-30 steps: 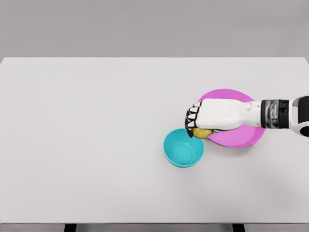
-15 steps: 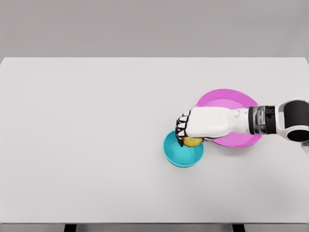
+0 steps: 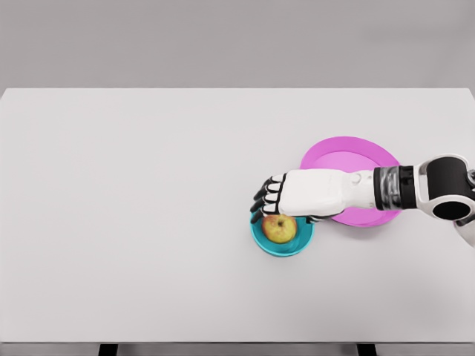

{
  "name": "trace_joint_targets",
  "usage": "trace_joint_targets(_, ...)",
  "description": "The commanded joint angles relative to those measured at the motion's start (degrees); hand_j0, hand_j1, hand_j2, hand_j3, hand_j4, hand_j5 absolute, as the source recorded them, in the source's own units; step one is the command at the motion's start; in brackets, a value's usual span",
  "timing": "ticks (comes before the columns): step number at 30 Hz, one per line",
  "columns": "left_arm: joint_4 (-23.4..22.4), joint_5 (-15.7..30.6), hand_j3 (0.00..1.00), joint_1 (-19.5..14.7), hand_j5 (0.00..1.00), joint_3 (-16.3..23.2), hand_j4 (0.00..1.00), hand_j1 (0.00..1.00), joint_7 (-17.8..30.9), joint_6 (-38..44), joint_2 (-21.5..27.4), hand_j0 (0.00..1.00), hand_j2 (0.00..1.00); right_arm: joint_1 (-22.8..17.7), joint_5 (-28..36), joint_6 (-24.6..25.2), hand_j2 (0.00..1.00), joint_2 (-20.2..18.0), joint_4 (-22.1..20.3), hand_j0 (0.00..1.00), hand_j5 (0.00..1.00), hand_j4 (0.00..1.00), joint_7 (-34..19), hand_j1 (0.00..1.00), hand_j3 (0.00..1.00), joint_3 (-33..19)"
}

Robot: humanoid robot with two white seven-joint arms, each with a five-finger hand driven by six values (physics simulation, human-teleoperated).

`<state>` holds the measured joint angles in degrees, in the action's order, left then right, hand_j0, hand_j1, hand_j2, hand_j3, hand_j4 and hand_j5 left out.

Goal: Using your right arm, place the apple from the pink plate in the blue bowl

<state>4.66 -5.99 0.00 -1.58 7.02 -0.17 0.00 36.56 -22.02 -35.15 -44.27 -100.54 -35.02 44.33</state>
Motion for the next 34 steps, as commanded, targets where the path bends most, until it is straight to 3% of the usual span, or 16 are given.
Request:
trace_joint_targets(1,0.0,0.0,1.0,0.0,1.0,0.0,1.0,1.0,0.0,0.0,0.0,1.0,1.0,0.0,0.3,0.2,1.0,-0.2,0.0,1.0,1.0,1.0,0.0,1.0,1.0,-0.2)
trace_joint_targets(4,0.0,0.0,1.0,0.0,1.0,0.0,1.0,1.0,0.0,0.1,0.0,1.0,1.0,1.0,3.3,0.2,1.0,-0.3,0.0,1.0,1.0,1.0,0.0,1.0,1.0,-2.9)
trace_joint_targets(8,0.0,0.0,1.0,0.0,1.0,0.0,1.0,1.0,0.0,0.1,0.0,1.0,1.0,0.1,4.8,0.2,1.0,-0.6,0.6,1.0,1.0,1.0,0.0,1.0,1.0,-14.6)
trace_joint_targets(14,0.0,0.0,1.0,0.0,1.0,0.0,1.0,1.0,0.0,0.0,0.0,1.0,1.0,-1.8,4.5,0.2,1.0,-0.8,15.4,1.0,1.0,1.0,0.0,1.0,1.0,-22.7)
trace_joint_targets(16,0.0,0.0,1.0,0.0,1.0,0.0,1.0,1.0,0.0,0.1,0.0,1.0,1.0,-5.2,4.8,0.2,1.0,1.2,19.7,1.0,1.0,1.0,0.0,1.0,1.0,-29.7)
trace_joint_targets(18,0.0,0.0,1.0,0.0,1.0,0.0,1.0,1.0,0.0,0.0,0.0,1.0,1.0,-9.8,4.7,0.2,1.0,7.8,19.1,1.0,1.0,1.0,0.0,1.0,1.0,-37.8)
trace_joint_targets(19,0.0,0.0,1.0,0.0,1.0,0.0,1.0,1.0,0.0,0.1,0.0,1.0,1.0,-10.7,4.7,0.2,1.0,8.8,19.1,1.0,1.0,1.0,0.0,1.0,1.0,-39.4)
trace_joint_targets(34,0.2,-0.4,1.0,-0.5,1.0,0.1,1.0,1.0,-0.3,-0.4,0.0,1.0,1.0,-11.9,4.3,0.2,1.0,10.3,20.2,1.0,1.0,1.0,0.0,1.0,1.0,-39.3)
